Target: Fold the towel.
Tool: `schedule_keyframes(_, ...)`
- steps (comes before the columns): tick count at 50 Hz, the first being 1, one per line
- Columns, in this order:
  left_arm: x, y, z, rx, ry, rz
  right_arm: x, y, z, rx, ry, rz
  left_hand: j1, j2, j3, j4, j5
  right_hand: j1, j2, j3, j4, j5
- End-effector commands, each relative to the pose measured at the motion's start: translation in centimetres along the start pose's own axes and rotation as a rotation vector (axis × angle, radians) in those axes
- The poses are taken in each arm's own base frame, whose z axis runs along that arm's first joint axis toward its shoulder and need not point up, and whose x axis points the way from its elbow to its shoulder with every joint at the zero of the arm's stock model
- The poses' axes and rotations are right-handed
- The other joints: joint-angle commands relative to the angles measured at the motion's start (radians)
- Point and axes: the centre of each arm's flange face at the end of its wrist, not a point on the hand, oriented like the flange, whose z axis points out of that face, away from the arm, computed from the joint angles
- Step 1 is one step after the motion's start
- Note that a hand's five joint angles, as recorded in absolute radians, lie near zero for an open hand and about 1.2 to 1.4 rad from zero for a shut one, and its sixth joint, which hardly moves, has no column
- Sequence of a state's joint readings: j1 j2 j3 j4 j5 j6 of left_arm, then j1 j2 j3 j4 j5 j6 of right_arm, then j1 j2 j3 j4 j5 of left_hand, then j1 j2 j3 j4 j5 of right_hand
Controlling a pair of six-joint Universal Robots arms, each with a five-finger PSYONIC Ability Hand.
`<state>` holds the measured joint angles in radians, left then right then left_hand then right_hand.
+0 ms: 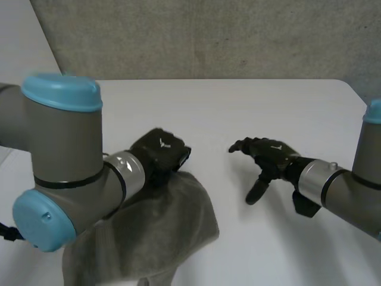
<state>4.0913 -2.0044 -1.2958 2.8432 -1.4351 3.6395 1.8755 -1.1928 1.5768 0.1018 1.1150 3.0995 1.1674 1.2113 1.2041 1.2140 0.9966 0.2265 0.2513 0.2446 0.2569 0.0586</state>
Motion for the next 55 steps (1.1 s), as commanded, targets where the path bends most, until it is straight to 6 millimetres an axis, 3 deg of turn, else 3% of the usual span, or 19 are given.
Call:
schedule_keyframes(1,-0.8,-4.1,-2.7,0.137,-0.049,0.027,-2.1,1.9,1.5,-0.04,-0.116,0.152,0.229,0.185,0.192,0.182,0.225,-0.052,-0.077,-0.07,-0.082,-0.059)
schedule_keyframes(5,-1.0,-5.0,-3.7,0.17,-0.062,0.033,-3.2,3.0,2.2,-0.075,-0.148,0.172,0.229,0.185,0.192,0.182,0.225,-0.052,-0.077,-0.07,-0.082,-0.059)
schedule_keyframes(15,-1.7,-6.5,-5.7,0.232,-0.09,-0.029,-8.6,6.7,4.3,-0.187,-0.284,0.217,0.229,0.185,0.192,0.182,0.225,-0.052,-0.077,-0.07,-0.082,-0.059)
schedule_keyframes(20,-2.1,-6.9,-5.9,0.251,-0.1,-0.06,-9.9,6.9,4.6,-0.179,-0.316,0.241,0.229,0.185,0.192,0.182,0.225,0.055,0.03,0.037,0.025,0.049)
schedule_keyframes(22,-2.2,-7.0,-5.8,0.259,-0.105,-0.061,-10.4,6.1,5.0,-0.143,-0.333,0.292,0.229,0.185,0.192,0.182,0.225,0.435,0.41,0.417,0.405,0.429)
schedule_keyframes(23,-2.3,-7.1,-5.8,0.269,-0.111,-0.06,-10.4,6.1,5.0,-0.143,-0.333,0.292,0.229,0.185,0.192,0.182,0.225,0.437,0.412,0.419,0.406,0.43)
schedule_keyframes(25,-2.5,-7.2,-5.6,0.282,-0.12,-0.06,-10.3,4.7,5.2,-0.093,-0.34,0.34,0.229,0.185,0.192,0.182,0.225,0.854,0.83,0.836,0.824,0.848)
schedule_keyframes(26,-2.6,-7.4,-5.5,0.301,-0.13,-0.06,-10.3,4.7,5.2,-0.093,-0.34,0.34,0.229,0.185,0.192,0.182,0.225,0.857,0.832,0.839,0.826,0.85)
schedule_keyframes(28,-2.8,-7.6,-5.4,0.318,-0.14,-0.064,-10.0,2.7,5.1,-0.03,-0.341,0.374,0.229,0.185,0.192,0.182,0.225,1.169,1.144,1.151,1.138,1.162)
schedule_keyframes(32,-3.9,-8.6,-4.8,0.382,-0.212,-0.091,-9.3,0.6,5.0,0.05,-0.322,0.367,0.229,0.185,0.192,0.182,0.225,1.17,1.145,1.152,1.139,1.163)
schedule_keyframes(34,-4.4,-9.0,-4.7,0.41,-0.244,-0.097,-6.9,-3.6,4.8,0.189,-0.247,0.32,0.229,0.185,0.192,0.182,0.225,1.17,1.145,1.152,1.139,1.163)
schedule_keyframes(35,-4.4,-9.0,-4.7,0.41,-0.244,-0.097,-6.9,-3.6,4.8,0.19,-0.246,0.32,0.229,0.185,0.192,0.182,0.225,1.17,1.145,1.152,1.139,1.163)
schedule_keyframes(37,-5.2,-9.3,-3.8,0.444,-0.299,-0.106,-5.9,-5.8,4.4,0.264,-0.199,0.267,0.229,0.185,0.192,0.182,0.225,1.17,1.145,1.152,1.139,1.163)
schedule_keyframes(39,-5.7,-9.2,-3.2,0.456,-0.323,-0.11,-4.3,-9.6,3.2,0.38,-0.085,0.106,0.229,0.185,0.192,0.182,0.225,1.17,1.145,1.152,1.139,1.163)
schedule_keyframes(40,-6.2,-8.9,-2.7,0.462,-0.343,-0.111,-4.3,-9.6,3.2,0.38,-0.084,0.105,0.229,0.185,0.192,0.182,0.225,1.17,1.145,1.152,1.139,1.163)
schedule_keyframes(42,-6.4,-8.6,-2.3,0.466,-0.35,-0.114,-3.1,-11.7,2.0,0.412,0.034,-0.094,0.229,0.185,0.192,0.182,0.225,1.17,1.145,1.152,1.139,1.163)
schedule_keyframes(46,-5.9,-7.1,-0.9,0.439,-0.332,-0.137,-3.3,-11.6,1.5,0.369,0.088,-0.263,0.229,0.185,0.192,0.182,0.225,1.17,1.145,1.152,1.139,1.163)
schedule_keyframes(48,-4.8,-5.0,0.2,0.386,-0.295,-0.182,-3.3,-11.2,1.4,0.34,0.1,-0.316,0.229,0.185,0.192,0.182,0.225,1.17,1.145,1.152,1.139,1.163)
schedule_keyframes(55,-1.9,-0.6,1.6,0.281,-0.218,-0.248,-4.2,-6.9,1.6,0.169,0.077,-0.447,0.229,0.185,0.192,0.182,0.225,1.17,1.145,1.152,1.139,1.163)
